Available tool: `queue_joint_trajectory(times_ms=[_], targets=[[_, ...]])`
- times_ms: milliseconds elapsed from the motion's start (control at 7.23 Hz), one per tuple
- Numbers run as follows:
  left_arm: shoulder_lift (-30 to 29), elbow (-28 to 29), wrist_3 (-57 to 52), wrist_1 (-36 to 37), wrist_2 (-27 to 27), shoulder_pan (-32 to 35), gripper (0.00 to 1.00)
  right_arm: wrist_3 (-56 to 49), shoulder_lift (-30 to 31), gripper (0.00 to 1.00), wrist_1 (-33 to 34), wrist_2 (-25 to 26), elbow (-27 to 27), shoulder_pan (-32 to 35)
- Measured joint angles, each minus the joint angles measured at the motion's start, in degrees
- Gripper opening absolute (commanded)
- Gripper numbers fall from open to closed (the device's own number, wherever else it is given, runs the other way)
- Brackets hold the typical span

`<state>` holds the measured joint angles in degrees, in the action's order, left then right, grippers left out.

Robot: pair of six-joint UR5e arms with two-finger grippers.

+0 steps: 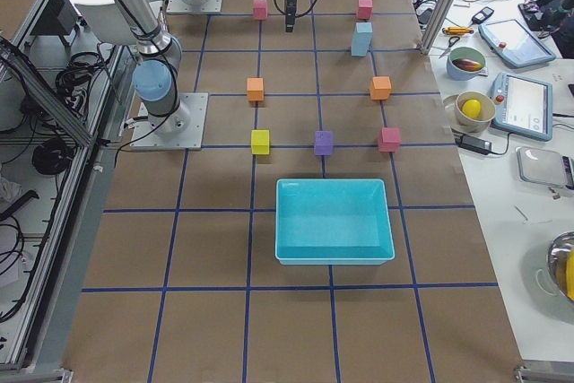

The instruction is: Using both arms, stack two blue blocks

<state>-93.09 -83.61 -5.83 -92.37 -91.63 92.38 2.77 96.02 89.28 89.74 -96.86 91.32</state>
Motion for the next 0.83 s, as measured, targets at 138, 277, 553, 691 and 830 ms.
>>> queue_joint_trajectory(times_ms=[138, 277, 553, 691, 830], targets=[[0.4, -0.2, -0.1, 1.0, -0.2, -0.8, 1.0, 0.1, -0.1, 1.0, 0.1, 0.0, 0.0, 0.0], [0.8, -0.7, -0.1, 1.4, -0.2, -1.3, 1.0, 0.1, -0.1, 1.0, 0.1, 0.0, 0.0, 0.0], [1.7, -2.6, -0.1, 1.9, 0.0, -1.6, 1.0, 0.1, -0.1, 1.0, 0.0, 0.0, 0.0, 0.0], [2.1, -3.1, -0.1, 2.0, -0.1, -1.7, 1.0, 0.2, -0.1, 1.0, 0.0, 0.0, 0.0, 0.0], [2.3, -3.2, -0.1, 2.1, -0.2, -1.7, 1.0, 0.2, -0.1, 1.0, 0.0, 0.0, 0.0, 0.0]])
